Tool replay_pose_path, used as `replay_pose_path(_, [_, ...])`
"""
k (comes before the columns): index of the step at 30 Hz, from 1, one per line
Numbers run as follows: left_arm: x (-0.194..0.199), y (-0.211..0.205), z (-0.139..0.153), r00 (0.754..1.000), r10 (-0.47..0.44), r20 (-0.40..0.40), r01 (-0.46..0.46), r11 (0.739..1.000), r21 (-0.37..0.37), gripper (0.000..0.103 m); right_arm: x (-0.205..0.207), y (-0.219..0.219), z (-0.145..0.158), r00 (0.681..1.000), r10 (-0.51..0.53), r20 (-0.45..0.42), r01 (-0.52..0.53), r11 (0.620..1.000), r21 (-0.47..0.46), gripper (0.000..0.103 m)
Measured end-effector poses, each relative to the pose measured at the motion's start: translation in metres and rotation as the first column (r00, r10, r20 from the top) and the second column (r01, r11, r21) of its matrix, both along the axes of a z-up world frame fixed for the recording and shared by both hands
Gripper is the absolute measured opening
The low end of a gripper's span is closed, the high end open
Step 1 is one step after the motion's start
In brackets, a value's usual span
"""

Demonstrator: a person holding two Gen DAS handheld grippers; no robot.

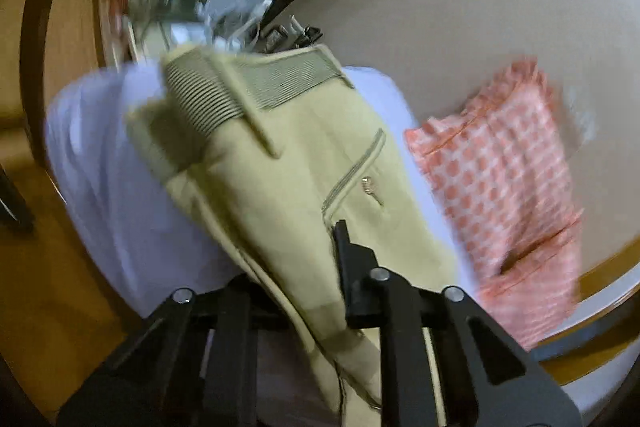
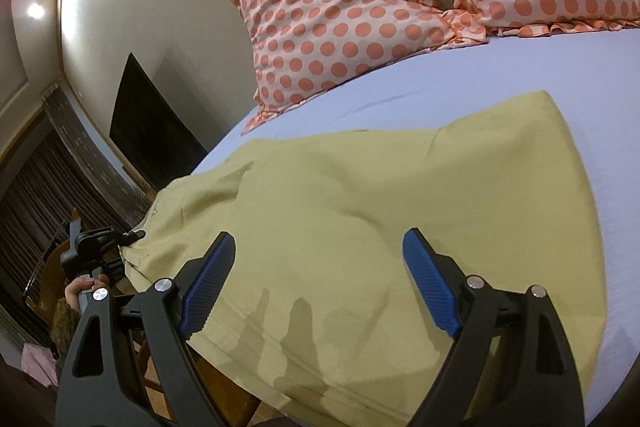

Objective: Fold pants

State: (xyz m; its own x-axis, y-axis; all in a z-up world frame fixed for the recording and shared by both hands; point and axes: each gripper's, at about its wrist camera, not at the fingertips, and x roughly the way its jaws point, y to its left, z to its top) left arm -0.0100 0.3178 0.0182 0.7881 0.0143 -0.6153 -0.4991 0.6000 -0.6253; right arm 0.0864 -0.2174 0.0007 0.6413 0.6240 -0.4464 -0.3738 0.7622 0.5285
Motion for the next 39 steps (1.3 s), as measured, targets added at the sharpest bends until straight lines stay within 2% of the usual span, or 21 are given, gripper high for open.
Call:
replay_pose_path(2, [0.014,-0.029,0.036,0.998,-0.049,-0.028,0.053,0.98,0.19,0.014,-0.001,-0.009,0.001,1.0,-0.017,0.007,0.017,1.0,0.009,0.088])
replay_pose_path(4, [0.031,-0.075,0.081,0.99,-0.142,-0.019,0.139,0.921,0.365,0.014,-0.003,-0.023,0.004,0.998,-0.056,0.016,0.056,0.998,0.019,0.088])
replay_pose_path(7, [0.054,-0.167,0.13,0.937,-0.349,-0.013,0.291,0.76,0.581,0.015,-0.007,-0.054,0.009,0.989,-0.149,0.026,0.147,0.988,0.045,0.088])
replay_pose_path(8, [0.056,-0.198,0.138,0.905,-0.426,-0.015,0.34,0.7,0.628,0.016,-0.008,-0.065,0.011,0.983,-0.184,0.027,0.182,0.982,0.051,0.088])
replay_pose_path(11, [0.053,-0.306,0.137,0.73,-0.679,-0.073,0.504,0.464,0.728,0.02,-0.016,-0.102,0.015,0.954,-0.299,0.025,0.296,0.953,0.069,0.088])
replay_pose_path(12, [0.048,-0.345,0.124,0.645,-0.754,-0.125,0.563,0.358,0.745,0.021,-0.02,-0.114,0.016,0.943,-0.332,0.021,0.33,0.941,0.078,0.088])
replay_pose_path(13, [0.045,-0.364,0.114,0.601,-0.784,-0.156,0.591,0.305,0.747,0.021,-0.023,-0.122,0.016,0.935,-0.353,0.017,0.35,0.932,0.088,0.088])
replay_pose_path(14, [0.039,-0.394,0.092,0.525,-0.822,-0.22,0.636,0.207,0.743,0.021,-0.026,-0.132,0.016,0.927,-0.375,0.01,0.372,0.923,0.1,0.088])
replay_pose_path(16, [0.031,-0.43,0.051,0.411,-0.849,-0.332,0.71,0.07,0.701,0.021,-0.03,-0.148,0.015,0.914,-0.406,-0.009,0.404,0.907,0.115,0.088])
replay_pose_path(18, [0.026,-0.447,0.018,0.337,-0.845,-0.414,0.762,-0.013,0.647,0.021,-0.028,-0.155,0.015,0.914,-0.404,-0.029,0.405,0.906,0.122,0.088])
replay_pose_path(20, [0.013,-0.452,0.004,0.369,-0.818,-0.441,0.708,-0.06,0.704,0.024,-0.02,-0.156,0.014,0.928,-0.368,-0.056,0.372,0.919,0.128,0.088])
replay_pose_path(21, [0.006,-0.45,0.006,0.38,-0.812,-0.444,0.694,-0.067,0.717,0.028,-0.012,-0.153,0.013,0.938,-0.339,-0.075,0.346,0.93,0.121,0.088])
replay_pose_path(25, [-0.008,-0.419,0.034,0.327,-0.876,-0.354,0.731,-0.002,0.682,0.036,0.013,-0.134,0.007,0.961,-0.235,-0.147,0.248,0.966,0.071,0.081])
replay_pose_path(27, [-0.008,-0.387,0.06,0.329,-0.913,-0.241,0.749,0.096,0.656,0.065,0.027,-0.124,0.002,0.964,-0.202,-0.175,0.209,0.978,0.023,0.073])
replay_pose_path(29, [0.003,-0.359,0.075,0.39,-0.907,-0.156,0.748,0.213,0.629,0.073,0.035,-0.116,-0.002,0.964,-0.184,-0.191,0.186,0.983,-0.012,0.068])
replay_pose_path(30, [0.021,-0.331,0.08,0.474,-0.871,-0.126,0.736,0.314,0.599,0.074,0.039,-0.112,-0.003,0.969,-0.16,-0.187,0.16,0.987,-0.016,0.058])
replay_pose_path(31, [0.03,-0.317,0.079,0.517,-0.847,-0.122,0.728,0.361,0.583,0.074,0.041,-0.108,-0.005,0.971,-0.132,-0.201,0.134,0.991,-0.008,0.056])
replay_pose_path(32, [0.053,-0.292,0.073,0.587,-0.797,-0.141,0.723,0.438,0.535,0.074,0.042,-0.106,-0.006,0.973,-0.123,-0.197,0.125,0.992,-0.003,0.056])
replay_pose_path(34, [0.092,-0.255,0.053,0.651,-0.734,-0.194,0.735,0.544,0.405,0.071,0.044,-0.106,-0.006,0.976,-0.091,-0.199,0.096,0.995,0.015,0.056])
replay_pose_path(37, [0.119,-0.238,0.031,0.614,-0.758,-0.221,0.786,0.559,0.265,0.072,0.045,-0.115,-0.009,0.975,-0.09,-0.206,0.102,0.994,0.049,0.052])
replay_pose_path(39, [0.13,-0.244,0.021,0.551,-0.805,-0.219,0.833,0.514,0.204,0.072,0.046,-0.114,-0.009,0.977,-0.071,-0.203,0.086,0.994,0.064,0.053])
